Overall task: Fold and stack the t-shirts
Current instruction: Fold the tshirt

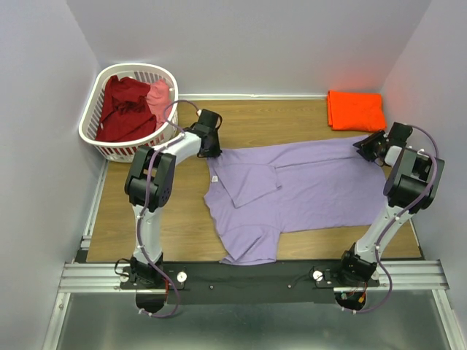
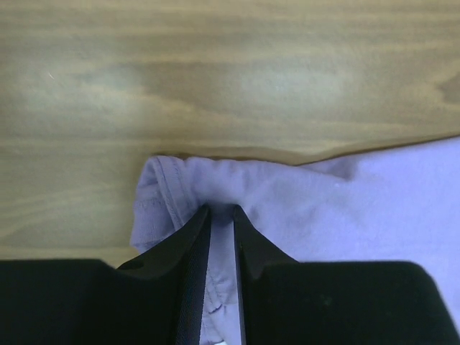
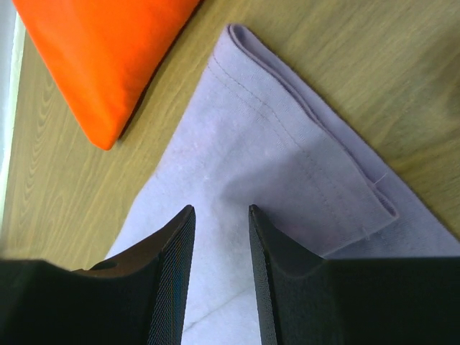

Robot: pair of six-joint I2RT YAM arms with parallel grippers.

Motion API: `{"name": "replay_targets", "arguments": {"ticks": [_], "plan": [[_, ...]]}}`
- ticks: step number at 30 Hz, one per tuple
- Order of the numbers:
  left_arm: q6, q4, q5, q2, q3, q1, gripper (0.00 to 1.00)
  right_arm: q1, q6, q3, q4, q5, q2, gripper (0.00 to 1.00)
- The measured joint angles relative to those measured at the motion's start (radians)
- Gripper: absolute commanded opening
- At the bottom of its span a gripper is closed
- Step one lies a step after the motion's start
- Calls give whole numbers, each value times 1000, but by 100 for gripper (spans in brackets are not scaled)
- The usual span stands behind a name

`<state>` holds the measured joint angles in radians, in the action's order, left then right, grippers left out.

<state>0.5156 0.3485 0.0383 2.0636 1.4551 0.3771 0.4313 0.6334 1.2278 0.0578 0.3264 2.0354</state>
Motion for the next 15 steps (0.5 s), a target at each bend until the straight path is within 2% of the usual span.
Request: {"name": "replay_targets", "arguments": {"ticks": [5, 9, 12, 15], "plan": [[-27, 35, -18, 69, 109, -56, 27, -2, 4, 0, 5, 12, 8, 43], [-58, 102, -19, 171, 284, -97, 27, -15, 6, 15, 15, 34, 25, 43], [-84, 138, -10, 253, 420, -111, 31, -26, 4, 39, 18, 44, 42, 43], [-109, 161, 10, 310, 519, -117, 41, -37, -2, 74, 9, 53, 63, 44]]}}
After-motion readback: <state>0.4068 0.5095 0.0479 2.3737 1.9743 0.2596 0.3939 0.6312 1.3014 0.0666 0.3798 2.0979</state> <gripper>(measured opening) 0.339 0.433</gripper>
